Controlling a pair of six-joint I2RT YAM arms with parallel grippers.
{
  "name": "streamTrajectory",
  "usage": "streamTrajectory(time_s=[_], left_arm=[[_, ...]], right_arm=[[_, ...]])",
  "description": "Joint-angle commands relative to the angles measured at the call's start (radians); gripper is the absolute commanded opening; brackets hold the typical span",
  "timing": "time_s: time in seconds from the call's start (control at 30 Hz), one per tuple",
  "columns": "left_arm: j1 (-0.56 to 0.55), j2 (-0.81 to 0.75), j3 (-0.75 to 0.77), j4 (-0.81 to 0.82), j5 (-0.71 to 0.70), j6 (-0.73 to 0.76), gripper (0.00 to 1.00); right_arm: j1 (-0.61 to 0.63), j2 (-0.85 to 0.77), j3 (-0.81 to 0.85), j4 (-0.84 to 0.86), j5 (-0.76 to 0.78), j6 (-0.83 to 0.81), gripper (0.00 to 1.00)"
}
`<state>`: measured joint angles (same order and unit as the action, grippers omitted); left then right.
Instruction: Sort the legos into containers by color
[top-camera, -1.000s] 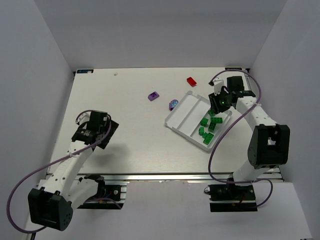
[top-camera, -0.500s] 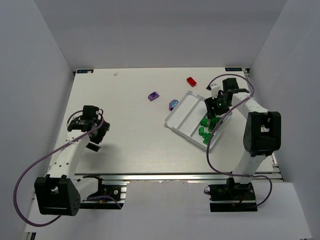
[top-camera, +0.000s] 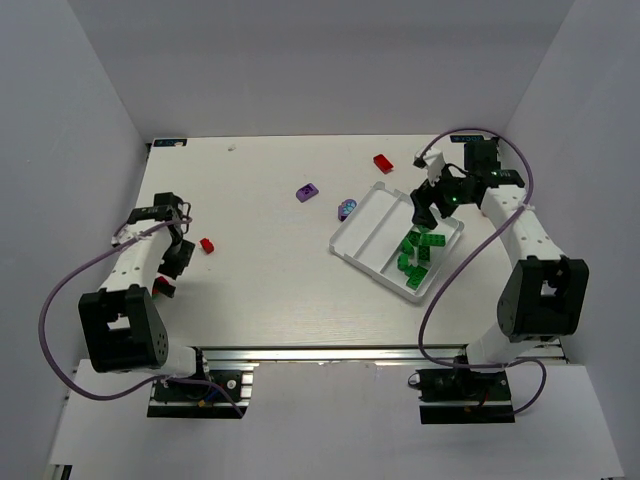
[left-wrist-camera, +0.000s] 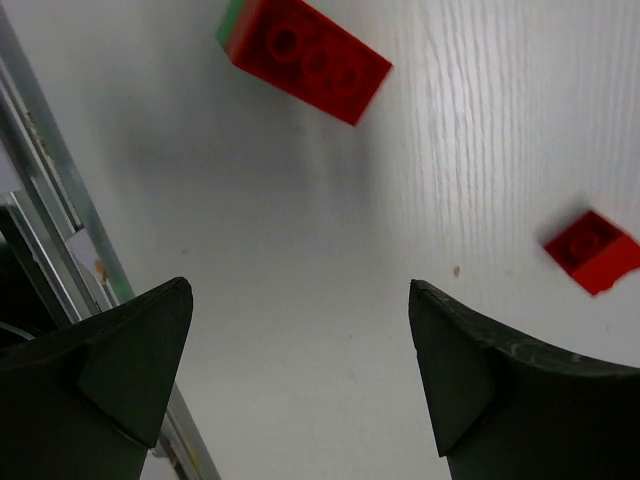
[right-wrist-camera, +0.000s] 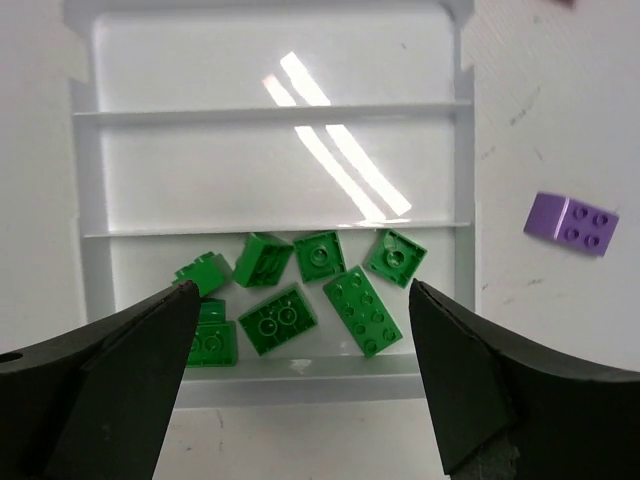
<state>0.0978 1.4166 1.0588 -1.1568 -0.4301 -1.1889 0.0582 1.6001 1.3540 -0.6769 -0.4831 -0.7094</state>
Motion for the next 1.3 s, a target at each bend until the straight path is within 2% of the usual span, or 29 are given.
streamTrajectory(time_s=[0.0, 0.2, 0.3, 0.67, 0.8, 1.27], left_arm=[[0.062, -0.002, 0.041, -0.03, -0.084, -0.047, 0.98], [0.068, 0.019, 0.041, -0.014, -0.223, -0.305, 0.93], [0.069, 0.038, 0.023, 0.017, -0.291, -0.374, 0.92], [0.069, 0.136, -0.056, 0.106, -0.361, -0.621, 0.9], [0.069, 0.136, -0.106, 0.16, -0.378, -0.658, 0.9], [0.068, 0.235, -0.094, 0.236, -0.437, -0.667, 0.84]], right_arm=[[-0.003, -0.046, 0.013, -0.067, -0.164, -0.127, 0.89], [-0.003, 0.001, 0.071, -0.104, -0.17, -0.144, 0.89], [-0.003, 0.04, 0.129, -0.151, -0.163, -0.139, 0.89], [-0.003, 0.081, 0.207, -0.202, -0.141, -0.093, 0.89], [-0.003, 0.086, 0.226, -0.211, -0.123, -0.091, 0.89], [-0.003, 0.103, 0.263, -0.239, -0.094, -0.071, 0.89]])
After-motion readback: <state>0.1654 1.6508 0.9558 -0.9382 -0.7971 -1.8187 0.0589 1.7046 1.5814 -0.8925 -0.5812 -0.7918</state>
